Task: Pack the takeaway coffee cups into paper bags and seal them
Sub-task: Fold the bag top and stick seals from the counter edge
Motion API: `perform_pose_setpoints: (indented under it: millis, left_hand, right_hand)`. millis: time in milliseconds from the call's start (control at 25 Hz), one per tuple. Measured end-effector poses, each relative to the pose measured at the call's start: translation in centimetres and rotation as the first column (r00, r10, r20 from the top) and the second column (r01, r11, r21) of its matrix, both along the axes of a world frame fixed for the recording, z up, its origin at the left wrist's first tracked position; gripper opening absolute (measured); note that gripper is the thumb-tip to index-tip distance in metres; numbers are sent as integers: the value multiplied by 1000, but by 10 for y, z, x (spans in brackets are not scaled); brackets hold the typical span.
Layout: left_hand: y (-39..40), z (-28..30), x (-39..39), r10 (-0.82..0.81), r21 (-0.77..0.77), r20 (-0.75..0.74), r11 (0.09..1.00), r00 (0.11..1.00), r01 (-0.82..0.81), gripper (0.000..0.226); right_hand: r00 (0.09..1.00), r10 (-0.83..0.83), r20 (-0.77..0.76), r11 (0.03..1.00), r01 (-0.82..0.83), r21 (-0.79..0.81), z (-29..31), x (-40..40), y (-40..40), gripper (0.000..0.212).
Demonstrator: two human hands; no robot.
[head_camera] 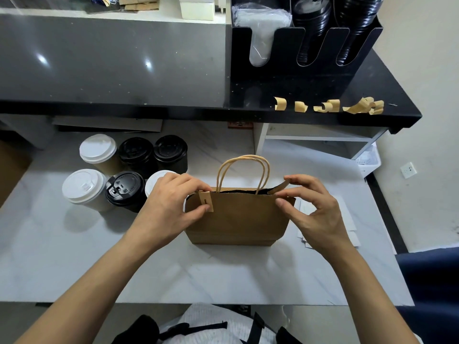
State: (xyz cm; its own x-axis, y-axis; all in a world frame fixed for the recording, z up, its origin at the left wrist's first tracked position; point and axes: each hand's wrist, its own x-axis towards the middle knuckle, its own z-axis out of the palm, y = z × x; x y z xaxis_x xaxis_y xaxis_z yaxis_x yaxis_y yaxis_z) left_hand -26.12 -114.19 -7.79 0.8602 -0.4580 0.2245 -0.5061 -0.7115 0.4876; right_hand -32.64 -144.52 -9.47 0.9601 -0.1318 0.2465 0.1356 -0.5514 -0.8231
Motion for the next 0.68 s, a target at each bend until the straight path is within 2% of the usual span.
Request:
perform_pose_setpoints:
  millis: [160, 400, 520, 600, 680]
  left_hand:
    - [-5, 4, -4, 11, -8, 58, 1000, 998, -11, 29]
    - [-28, 23, -23, 178, -187, 340, 975, 923, -119, 16]
    - [-38, 28, -31, 68, -172, 361, 985, 930, -5, 13]
    - [-45, 27, -35, -60, -119, 288, 988, 956, 98, 10]
    - [-53, 23, -41, -125, -75, 221, 987, 967, 145, 16]
  right_hand:
    - [999, 4, 52, 1000, -3, -8, -1, 3, 0, 15]
    - [995, 5, 98, 996, 3, -86, -4, 3, -3, 15]
    - [985, 33, 169, 981, 0, -195, -2, 3, -3, 13]
    - [982, 31, 185, 976, 11, -218, 0, 1, -3, 14]
    - [985, 4, 170, 979, 31, -200, 2, 0, -3, 20]
